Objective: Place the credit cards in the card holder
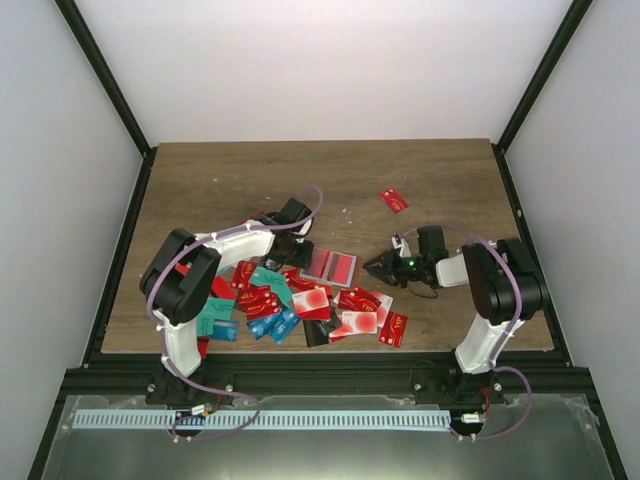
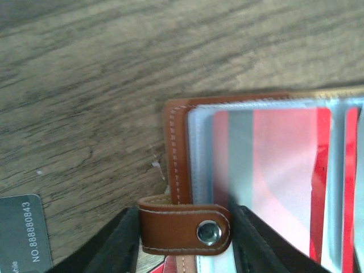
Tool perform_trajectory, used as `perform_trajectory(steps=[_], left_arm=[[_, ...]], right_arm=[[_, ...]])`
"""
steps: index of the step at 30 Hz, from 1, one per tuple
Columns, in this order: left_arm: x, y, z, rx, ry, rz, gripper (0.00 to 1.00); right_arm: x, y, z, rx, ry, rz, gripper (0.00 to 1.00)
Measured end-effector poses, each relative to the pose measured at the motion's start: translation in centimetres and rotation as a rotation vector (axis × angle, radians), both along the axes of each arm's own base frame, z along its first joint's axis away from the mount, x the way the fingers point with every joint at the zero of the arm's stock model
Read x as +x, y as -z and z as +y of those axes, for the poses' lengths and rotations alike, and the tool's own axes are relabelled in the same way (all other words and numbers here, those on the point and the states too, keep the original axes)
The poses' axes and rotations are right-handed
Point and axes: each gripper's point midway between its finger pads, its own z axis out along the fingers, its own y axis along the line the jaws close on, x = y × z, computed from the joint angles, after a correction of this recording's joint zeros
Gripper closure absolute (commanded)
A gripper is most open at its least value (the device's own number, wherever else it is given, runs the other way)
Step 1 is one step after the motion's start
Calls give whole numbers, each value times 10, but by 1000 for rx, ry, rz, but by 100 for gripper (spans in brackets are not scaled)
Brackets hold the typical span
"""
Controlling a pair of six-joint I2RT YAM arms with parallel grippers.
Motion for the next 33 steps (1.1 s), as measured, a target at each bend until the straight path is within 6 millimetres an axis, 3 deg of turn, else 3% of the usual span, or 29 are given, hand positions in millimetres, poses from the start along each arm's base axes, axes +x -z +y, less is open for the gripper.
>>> perform_trajectory(steps=[8,23,33], left_arm=[[8,0,0,16,4,-32,80],[8,4,1,12,-24,-34,88],[9,5,2,8,-46,-33,90]], right_arm=[[0,-1,15,10,-40,6,70],[0,-4,19,45,-34,46,74],[1,-25,21,71,-38,15,76]])
